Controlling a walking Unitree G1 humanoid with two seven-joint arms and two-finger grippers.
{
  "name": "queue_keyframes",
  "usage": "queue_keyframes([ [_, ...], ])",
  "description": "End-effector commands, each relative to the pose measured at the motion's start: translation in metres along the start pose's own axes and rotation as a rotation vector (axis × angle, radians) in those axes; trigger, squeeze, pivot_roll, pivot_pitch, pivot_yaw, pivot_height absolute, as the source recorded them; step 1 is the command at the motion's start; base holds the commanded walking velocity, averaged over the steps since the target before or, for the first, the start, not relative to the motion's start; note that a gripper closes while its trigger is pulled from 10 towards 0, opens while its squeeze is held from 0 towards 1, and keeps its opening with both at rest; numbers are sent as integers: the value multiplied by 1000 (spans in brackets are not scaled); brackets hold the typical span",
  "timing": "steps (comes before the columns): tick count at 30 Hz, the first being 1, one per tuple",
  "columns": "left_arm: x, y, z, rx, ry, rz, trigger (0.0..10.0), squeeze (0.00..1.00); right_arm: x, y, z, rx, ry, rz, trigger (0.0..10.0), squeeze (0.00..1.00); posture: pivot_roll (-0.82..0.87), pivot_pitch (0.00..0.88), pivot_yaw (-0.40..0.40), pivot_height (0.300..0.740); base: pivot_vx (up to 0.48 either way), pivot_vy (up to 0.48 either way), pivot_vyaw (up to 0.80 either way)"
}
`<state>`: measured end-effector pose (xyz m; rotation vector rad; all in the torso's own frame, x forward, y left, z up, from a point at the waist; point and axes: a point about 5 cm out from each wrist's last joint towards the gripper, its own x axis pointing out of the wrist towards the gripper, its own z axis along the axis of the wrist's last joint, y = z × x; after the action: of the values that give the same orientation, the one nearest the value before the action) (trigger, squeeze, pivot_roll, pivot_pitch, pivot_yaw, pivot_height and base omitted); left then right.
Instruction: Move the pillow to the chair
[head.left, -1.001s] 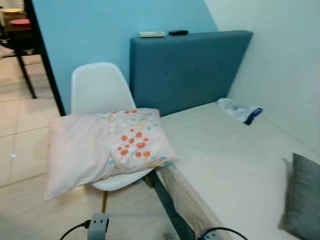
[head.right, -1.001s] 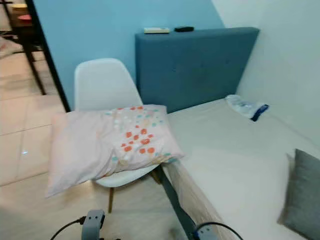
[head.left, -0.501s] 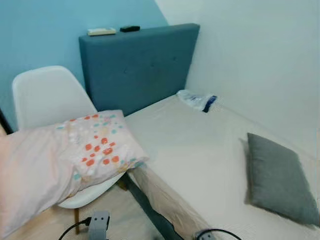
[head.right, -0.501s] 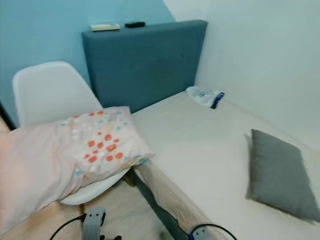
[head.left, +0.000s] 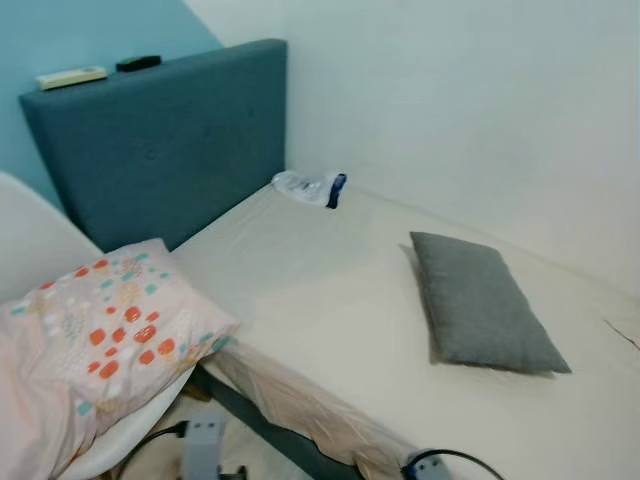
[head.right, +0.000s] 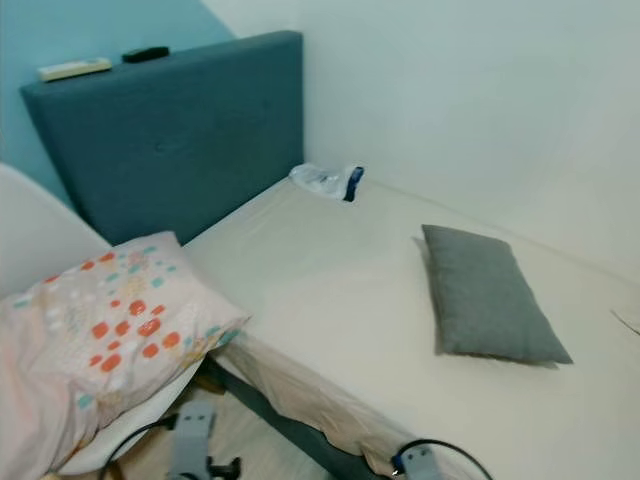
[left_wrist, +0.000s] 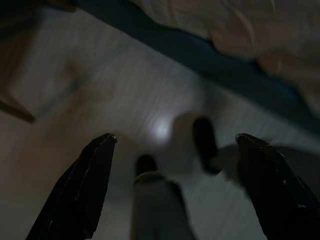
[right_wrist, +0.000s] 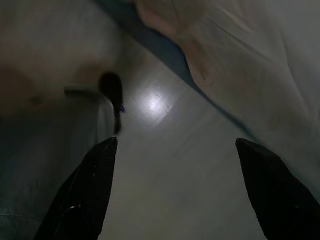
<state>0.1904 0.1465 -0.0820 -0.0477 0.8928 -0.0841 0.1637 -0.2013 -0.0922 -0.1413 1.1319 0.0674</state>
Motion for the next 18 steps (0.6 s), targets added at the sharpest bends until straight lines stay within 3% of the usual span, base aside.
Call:
queue_keyframes([
  [1, 0, -2, 0, 32, 5, -4, 10000, 0, 0, -4, -1, 48, -3, -15, 10000, 0, -1, 0, -5, 740, 0, 0, -731],
  [7, 0, 1, -4, 48, 44, -36, 10000, 0, -1, -15, 27, 113, -89, -49, 10000, 0, -34, 0, 35, 740, 0, 0, -731],
  [9, -1, 2, -4, -4, 42, -51, 10000, 0, -2, -16, 32, 122, -104, -53, 10000, 0, -29, 0, 38, 740, 0, 0, -734],
  [13, -1, 3, -4, -12, 39, -55, 10000, 0, -1, -15, 35, 121, -108, -49, 10000, 0, -27, 0, 38, 740, 0, 0, -731],
  [16, -2, 4, -7, -13, 54, -63, 10000, 0, 1, -2, 32, 78, -87, -17, 10000, 0, -5, 0, 15, 740, 0, 0, -731],
  [18, -2, 6, -8, -57, 55, -38, 10000, 0, 2, 11, 28, -16, -70, 28, 10000, 0, 10, 0, 1, 740, 0, 0, -731],
])
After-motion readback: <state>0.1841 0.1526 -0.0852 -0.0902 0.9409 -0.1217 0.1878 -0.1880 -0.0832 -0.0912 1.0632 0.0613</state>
